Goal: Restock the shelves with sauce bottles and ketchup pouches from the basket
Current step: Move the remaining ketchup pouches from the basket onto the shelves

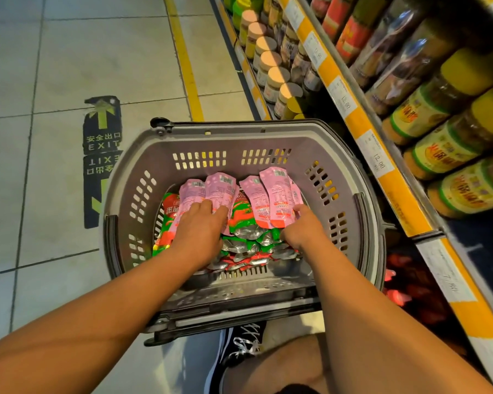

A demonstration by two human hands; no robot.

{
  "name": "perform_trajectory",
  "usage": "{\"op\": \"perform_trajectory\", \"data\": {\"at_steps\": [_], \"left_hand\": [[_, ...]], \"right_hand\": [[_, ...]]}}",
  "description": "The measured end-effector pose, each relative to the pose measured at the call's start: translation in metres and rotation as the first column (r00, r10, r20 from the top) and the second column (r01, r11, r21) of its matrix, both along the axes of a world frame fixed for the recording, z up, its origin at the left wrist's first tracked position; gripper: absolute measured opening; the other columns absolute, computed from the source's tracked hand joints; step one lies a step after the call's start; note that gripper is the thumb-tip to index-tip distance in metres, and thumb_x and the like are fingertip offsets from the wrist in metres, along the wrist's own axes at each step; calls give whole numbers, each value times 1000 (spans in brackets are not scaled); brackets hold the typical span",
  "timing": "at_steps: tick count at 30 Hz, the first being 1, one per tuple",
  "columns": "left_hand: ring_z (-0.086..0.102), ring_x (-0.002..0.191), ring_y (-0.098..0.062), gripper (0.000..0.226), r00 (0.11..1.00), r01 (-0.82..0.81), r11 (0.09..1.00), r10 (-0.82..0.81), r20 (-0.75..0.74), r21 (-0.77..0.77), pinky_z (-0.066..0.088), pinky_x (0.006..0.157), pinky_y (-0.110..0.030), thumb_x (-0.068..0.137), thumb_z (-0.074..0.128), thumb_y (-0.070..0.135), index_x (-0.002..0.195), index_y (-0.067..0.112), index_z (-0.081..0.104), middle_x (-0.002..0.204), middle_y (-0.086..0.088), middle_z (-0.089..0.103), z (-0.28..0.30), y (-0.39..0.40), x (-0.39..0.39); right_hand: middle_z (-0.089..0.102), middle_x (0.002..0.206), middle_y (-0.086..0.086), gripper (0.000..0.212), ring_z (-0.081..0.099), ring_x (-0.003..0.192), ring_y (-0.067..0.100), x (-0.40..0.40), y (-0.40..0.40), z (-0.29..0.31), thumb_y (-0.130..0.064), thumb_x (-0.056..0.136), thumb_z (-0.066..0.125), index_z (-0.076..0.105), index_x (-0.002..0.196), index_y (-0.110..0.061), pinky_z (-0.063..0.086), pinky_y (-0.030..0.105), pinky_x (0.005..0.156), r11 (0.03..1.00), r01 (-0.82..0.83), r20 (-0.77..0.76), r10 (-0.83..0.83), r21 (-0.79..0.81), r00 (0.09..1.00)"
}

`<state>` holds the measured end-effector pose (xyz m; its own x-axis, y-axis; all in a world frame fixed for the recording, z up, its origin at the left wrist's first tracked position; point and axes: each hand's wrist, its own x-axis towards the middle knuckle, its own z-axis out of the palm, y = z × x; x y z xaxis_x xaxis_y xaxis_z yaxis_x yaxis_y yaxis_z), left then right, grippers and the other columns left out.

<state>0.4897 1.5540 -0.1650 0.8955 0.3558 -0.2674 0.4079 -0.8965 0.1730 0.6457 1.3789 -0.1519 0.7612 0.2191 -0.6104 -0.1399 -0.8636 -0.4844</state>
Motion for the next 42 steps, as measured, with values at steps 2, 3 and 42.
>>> {"op": "perform_trajectory", "data": {"at_steps": [2, 3, 42], "left_hand": [[50, 117, -33, 53, 1000, -7, 1000, 7, 9, 11, 49, 93, -44, 85, 71, 28, 134, 20, 52, 134, -12, 51, 1, 0, 0], [51, 115, -32, 50, 1000, -13, 1000, 13, 13, 14, 50, 91, -44, 85, 70, 29, 132, 19, 53, 132, -11, 53, 1, 0, 0], [64, 65, -23, 27, 728, -149, 938, 318, 607, -313, 50, 53, -40, 97, 67, 38, 87, 25, 46, 71, 3, 66, 128, -16, -53]], "right_hand": [[65, 132, 11, 69, 62, 118, 35, -2, 1, 3, -8, 85, 71, 47, 148, -20, 52, 46, 101, 999, -31, 99, 33, -28, 995], [65, 130, 12, 62, 62, 117, 37, -3, 1, 5, -10, 85, 72, 53, 144, -19, 53, 44, 99, 998, -45, 166, 52, -45, 985], [67, 72, -1, 19, 63, 69, 22, -72, -92, 135, -34, 92, 73, 74, 84, -17, 51, 37, 58, 936, 122, 568, -301, 331, 766]]}}
